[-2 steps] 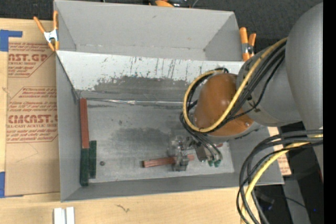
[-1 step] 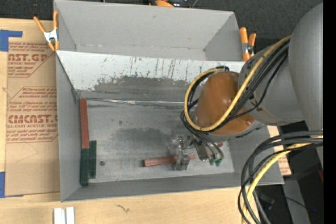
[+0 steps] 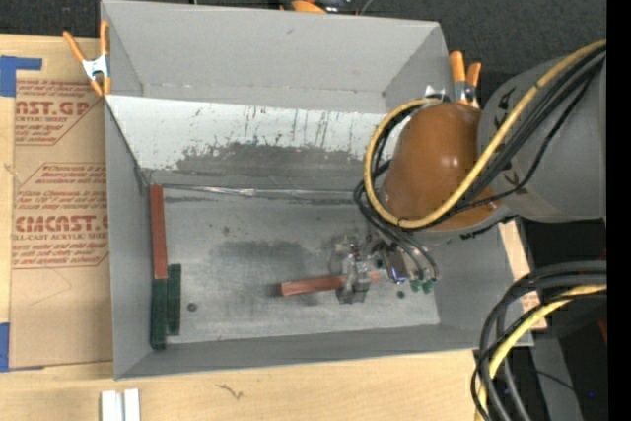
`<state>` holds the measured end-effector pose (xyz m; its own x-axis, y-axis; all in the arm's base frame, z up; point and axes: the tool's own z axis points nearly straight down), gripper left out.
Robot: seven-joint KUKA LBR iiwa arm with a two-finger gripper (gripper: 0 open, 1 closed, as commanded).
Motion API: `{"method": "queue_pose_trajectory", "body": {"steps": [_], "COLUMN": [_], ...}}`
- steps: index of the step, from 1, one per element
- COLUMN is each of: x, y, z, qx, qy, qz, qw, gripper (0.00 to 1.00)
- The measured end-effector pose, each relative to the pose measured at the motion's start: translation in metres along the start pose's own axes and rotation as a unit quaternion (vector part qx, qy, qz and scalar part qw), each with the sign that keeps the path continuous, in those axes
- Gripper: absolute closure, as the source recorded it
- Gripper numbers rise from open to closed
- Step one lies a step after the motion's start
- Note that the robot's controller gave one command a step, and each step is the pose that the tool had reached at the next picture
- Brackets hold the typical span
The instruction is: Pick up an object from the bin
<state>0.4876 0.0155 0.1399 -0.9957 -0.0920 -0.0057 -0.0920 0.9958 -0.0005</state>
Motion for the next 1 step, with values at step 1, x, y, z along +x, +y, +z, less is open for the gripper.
{"method": "queue_pose_trajectory", "body": {"steps": [1], "x": [-0.0014], "y": [0.0002], "z": [-0.0501], "qx": [0.000], "qy": [-0.0001], "qz": [0.000], "qw": [1.0000], "gripper": [1.00]}}
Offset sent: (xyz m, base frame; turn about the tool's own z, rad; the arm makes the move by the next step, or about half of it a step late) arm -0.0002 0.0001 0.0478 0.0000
